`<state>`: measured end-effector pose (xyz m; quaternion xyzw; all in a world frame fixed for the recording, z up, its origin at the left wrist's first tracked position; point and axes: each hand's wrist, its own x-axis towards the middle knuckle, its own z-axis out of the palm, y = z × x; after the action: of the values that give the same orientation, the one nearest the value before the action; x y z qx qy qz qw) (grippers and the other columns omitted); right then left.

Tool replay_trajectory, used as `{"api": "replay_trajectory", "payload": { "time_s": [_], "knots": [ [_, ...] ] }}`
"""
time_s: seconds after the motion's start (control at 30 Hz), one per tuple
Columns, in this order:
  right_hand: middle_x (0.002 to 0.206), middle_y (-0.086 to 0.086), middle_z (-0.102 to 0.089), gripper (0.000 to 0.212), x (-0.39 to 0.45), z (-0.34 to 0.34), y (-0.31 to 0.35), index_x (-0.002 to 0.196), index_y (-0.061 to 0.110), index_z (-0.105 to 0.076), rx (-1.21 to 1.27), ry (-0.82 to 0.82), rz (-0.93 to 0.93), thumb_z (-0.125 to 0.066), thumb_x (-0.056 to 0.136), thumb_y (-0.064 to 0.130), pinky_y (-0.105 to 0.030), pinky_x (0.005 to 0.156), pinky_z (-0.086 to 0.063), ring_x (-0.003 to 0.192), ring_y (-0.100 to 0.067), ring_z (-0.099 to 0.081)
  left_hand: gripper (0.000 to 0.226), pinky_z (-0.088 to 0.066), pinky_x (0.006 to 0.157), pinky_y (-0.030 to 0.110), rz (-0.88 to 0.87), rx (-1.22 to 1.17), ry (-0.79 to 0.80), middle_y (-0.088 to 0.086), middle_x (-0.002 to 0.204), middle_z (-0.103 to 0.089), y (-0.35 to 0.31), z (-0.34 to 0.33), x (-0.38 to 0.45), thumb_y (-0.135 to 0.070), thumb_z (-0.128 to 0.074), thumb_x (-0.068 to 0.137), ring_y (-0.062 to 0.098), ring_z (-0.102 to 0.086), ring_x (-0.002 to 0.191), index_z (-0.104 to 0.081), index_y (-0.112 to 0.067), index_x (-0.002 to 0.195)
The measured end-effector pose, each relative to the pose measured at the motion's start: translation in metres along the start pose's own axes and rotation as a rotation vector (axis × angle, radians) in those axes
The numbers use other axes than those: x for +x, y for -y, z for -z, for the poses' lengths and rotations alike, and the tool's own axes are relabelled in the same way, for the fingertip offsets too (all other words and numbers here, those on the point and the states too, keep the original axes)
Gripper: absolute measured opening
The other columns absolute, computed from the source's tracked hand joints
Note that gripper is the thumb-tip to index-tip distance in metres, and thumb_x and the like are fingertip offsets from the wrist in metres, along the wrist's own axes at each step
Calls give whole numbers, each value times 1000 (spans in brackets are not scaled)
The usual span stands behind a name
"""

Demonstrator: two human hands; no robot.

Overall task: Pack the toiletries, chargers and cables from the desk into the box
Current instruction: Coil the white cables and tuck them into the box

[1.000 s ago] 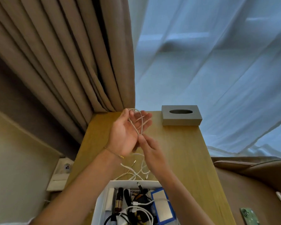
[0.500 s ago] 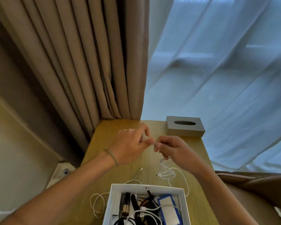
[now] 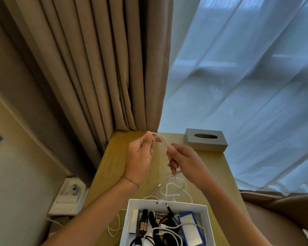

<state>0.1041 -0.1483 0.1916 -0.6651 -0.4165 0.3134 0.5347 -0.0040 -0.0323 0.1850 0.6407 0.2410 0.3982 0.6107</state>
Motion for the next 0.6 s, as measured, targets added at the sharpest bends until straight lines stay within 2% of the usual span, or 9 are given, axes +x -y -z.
{"api": "replay_trajectory", "payload": {
  "time_s": [0.07,0.13,0.2,0.27,0.33,0.4,0.5,0.6],
  "knots": [
    [55,4,-48,35,-5,-16,-5,76,10,-56,44,31,-51,-44,107,23,-41,64,-50,57,-24,-50,62,-32,47,19,101,-54,-105,-2,57,-40,-3,-1,5,-55,-41,95,5,-35,52,-74,-5,79],
    [55,6,-47,35,-8,-33,-8,76,11,-55,75,75,-71,-44,107,23,-34,59,-49,53,-19,-49,58,-43,52,21,265,-175,-186,0,59,-53,-6,-3,10,-52,-39,100,11,-49,54,-69,-10,73],
    [53,9,-47,37,-8,-48,-12,73,13,-55,100,98,-103,-44,107,23,-30,55,-47,50,-14,-47,52,-52,59,30,452,-389,-187,3,63,-64,-9,-4,14,-49,-38,103,17,-63,59,-59,-9,76],
    [51,10,-47,39,-10,-61,-16,70,15,-53,118,106,-153,-45,107,26,-32,56,-44,49,-12,-45,51,-46,48,25,535,-409,-166,0,52,-58,-10,-2,16,-51,-35,104,14,-57,46,-53,-11,78],
    [50,11,-48,39,-14,-69,-22,70,17,-54,74,151,-176,-45,107,28,-35,59,-43,49,-10,-45,51,-30,38,21,462,-290,-168,-5,45,-41,-10,2,17,-51,-33,104,9,-37,36,-52,-12,77],
    [50,10,-49,38,-23,-71,-25,72,17,-55,-17,210,-176,-45,107,29,-39,63,-48,48,-10,-49,50,-27,40,24,270,-58,-153,-6,50,-36,-6,9,20,-46,-32,106,9,-30,41,-53,-12,78],
    [53,9,-52,35,-30,-60,-22,75,19,-58,-132,242,-182,-47,105,31,-40,66,-51,51,-12,-53,46,-40,56,35,16,379,-23,-1,62,-45,8,21,20,-41,-32,107,15,-42,56,-58,-15,81],
    [55,9,-54,28,-31,-38,-10,78,22,-61,-232,281,-174,-51,104,28,-28,61,-49,54,-10,-53,46,-49,67,49,-34,559,161,8,69,-55,19,30,13,-53,-28,104,25,-55,67,-53,-27,75]
  ]
}}
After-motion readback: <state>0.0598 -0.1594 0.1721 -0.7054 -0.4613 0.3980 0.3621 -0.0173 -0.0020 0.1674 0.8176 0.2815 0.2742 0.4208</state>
